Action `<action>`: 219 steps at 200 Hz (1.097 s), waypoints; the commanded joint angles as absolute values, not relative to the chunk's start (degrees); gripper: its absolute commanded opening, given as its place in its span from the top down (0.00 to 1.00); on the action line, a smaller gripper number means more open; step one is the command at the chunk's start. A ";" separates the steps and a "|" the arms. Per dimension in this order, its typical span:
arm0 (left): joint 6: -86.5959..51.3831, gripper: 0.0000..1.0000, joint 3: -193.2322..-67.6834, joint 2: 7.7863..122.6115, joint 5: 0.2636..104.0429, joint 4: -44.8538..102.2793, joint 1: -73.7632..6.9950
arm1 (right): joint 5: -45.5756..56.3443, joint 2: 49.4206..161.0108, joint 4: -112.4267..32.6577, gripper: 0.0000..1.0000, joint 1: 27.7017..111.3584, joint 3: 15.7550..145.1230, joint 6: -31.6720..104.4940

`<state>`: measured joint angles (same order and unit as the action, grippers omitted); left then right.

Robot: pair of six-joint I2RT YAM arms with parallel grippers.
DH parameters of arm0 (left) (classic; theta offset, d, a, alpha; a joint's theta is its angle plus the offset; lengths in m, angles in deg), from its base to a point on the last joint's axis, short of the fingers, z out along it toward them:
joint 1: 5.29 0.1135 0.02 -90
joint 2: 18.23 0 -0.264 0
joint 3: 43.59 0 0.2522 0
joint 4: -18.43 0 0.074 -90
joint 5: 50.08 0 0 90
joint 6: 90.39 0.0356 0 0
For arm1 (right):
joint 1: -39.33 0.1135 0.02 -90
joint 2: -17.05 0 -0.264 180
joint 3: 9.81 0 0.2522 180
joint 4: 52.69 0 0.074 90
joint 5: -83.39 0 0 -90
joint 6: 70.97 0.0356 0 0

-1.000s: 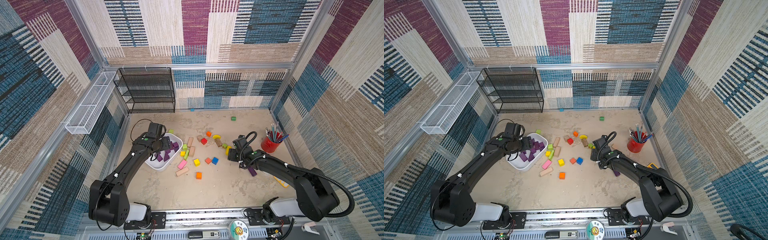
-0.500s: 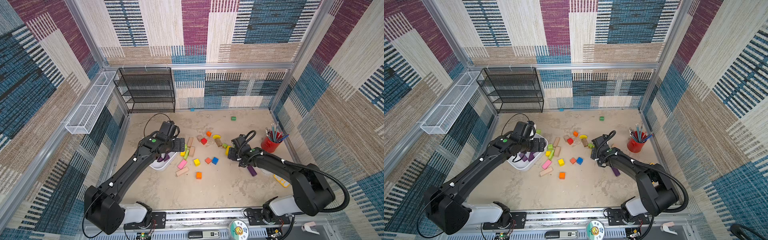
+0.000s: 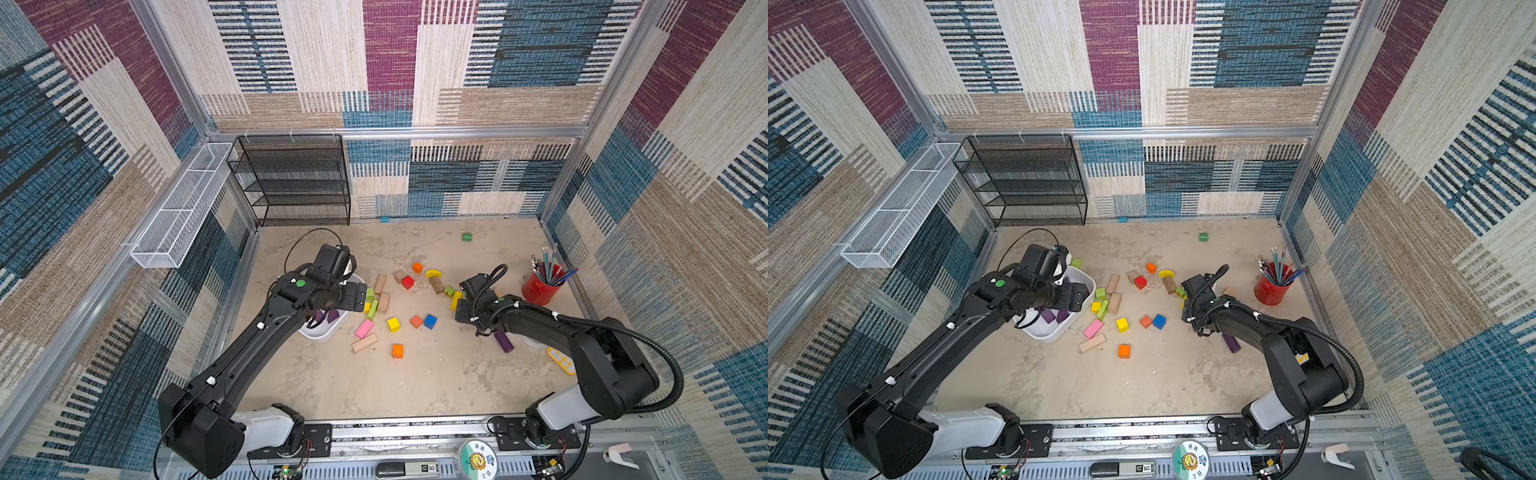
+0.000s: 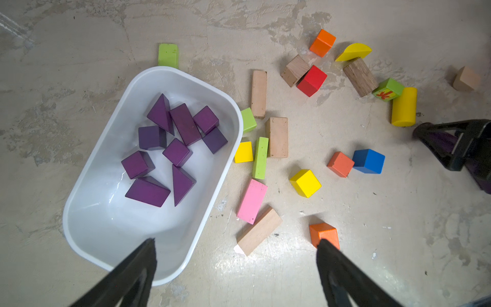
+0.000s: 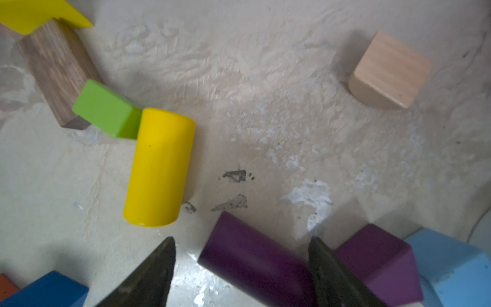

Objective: Pick purple bricks into the storage bin
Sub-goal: Pick up the building block from the center of the board.

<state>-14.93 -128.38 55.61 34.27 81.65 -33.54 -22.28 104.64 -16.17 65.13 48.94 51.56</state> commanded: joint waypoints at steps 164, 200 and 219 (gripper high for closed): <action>-14.10 0.06 -126.90 57.00 36.65 80.08 -32.45 | -15.68 101.15 -17.92 0.43 65.17 45.11 52.95; -14.19 0.06 -126.68 56.83 37.26 79.92 -32.27 | -14.61 101.88 -16.88 0.48 65.17 45.71 51.36; -14.10 0.06 -126.52 56.65 37.27 79.94 -32.10 | -14.79 103.22 -15.86 0.50 65.17 45.93 50.04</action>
<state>-14.19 -126.76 56.84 36.13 80.92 -32.31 -15.48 102.02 -16.56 65.13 45.40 51.87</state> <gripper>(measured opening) 0.939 0.506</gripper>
